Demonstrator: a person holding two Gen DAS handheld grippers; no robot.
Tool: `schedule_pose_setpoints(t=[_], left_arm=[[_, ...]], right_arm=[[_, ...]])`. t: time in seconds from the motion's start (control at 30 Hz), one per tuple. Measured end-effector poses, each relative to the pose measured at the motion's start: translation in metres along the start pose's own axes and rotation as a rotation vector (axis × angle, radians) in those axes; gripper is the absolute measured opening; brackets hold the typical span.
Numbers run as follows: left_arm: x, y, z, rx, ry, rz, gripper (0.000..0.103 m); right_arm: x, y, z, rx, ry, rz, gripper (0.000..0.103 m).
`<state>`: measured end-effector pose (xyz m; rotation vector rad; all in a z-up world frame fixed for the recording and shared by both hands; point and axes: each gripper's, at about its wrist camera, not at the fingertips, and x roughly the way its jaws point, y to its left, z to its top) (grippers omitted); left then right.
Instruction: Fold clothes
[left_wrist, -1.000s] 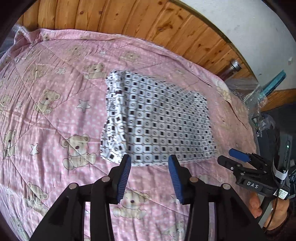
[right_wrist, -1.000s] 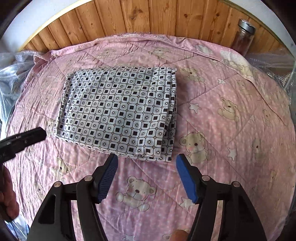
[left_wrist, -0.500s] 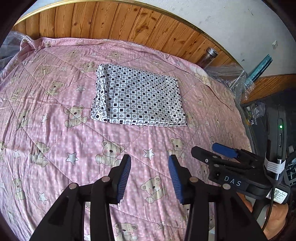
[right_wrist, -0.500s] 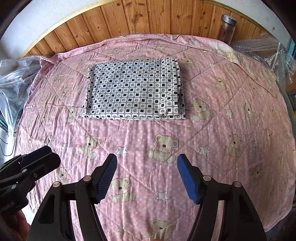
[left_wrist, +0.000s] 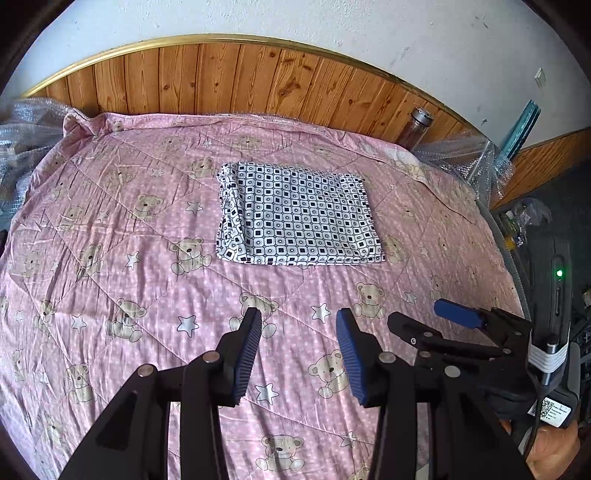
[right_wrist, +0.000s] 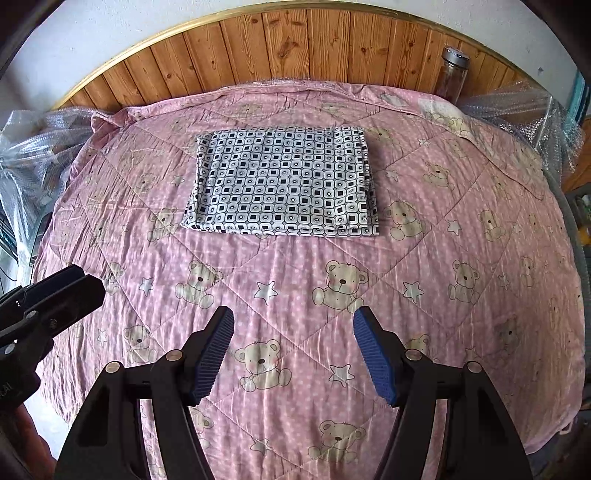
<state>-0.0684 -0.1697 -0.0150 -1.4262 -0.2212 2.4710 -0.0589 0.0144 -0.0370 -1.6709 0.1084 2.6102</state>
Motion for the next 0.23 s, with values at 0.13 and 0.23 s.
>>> schedule_pose_setpoints(t=[0.13,0.23], left_arm=[[-0.001,0.002,-0.001,0.004,0.002,0.013,0.044],[-0.001,0.003,0.0,0.001,-0.001,0.014,0.044]], right_arm=[[-0.005,0.006,0.004,-0.011,-0.011,-0.018,0.068],[-0.004,0.012,0.006,-0.024,-0.012,-0.038,0.068]])
